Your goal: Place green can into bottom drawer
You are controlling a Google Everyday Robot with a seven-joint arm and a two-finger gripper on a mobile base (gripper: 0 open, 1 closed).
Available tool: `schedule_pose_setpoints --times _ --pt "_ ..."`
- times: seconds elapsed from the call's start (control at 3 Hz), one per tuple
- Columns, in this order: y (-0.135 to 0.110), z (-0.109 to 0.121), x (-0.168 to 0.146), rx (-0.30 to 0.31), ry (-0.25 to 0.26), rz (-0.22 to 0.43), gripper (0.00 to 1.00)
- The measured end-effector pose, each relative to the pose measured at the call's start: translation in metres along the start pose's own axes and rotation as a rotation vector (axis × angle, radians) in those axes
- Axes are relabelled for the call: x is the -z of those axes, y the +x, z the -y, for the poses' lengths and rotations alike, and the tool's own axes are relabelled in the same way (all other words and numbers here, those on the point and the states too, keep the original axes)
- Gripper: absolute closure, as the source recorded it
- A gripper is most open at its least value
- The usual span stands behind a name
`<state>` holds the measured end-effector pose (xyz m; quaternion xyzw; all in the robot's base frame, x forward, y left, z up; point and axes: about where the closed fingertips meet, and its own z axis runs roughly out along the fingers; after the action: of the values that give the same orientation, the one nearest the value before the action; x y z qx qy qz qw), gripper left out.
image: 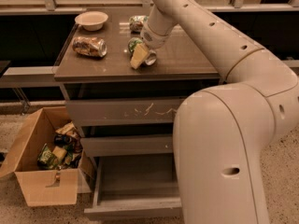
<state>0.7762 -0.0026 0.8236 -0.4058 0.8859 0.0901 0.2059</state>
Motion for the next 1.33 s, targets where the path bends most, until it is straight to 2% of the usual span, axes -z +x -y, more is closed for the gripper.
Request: schedule_pose_setpoints --times 0.33,0.67,1.0,1.33 --pt "-0.007 -0.008 0.008 0.033 -0.017 0.041 0.72" --pt "-0.003 -0.02 0.044 0.084 -0.02 0.12 0.96" --pt "0.024 -0.04 0.09 0.116 -0.058 0.183 1.0" --pt "0.024 -0.04 0.089 0.117 -0.059 0.182 1.0"
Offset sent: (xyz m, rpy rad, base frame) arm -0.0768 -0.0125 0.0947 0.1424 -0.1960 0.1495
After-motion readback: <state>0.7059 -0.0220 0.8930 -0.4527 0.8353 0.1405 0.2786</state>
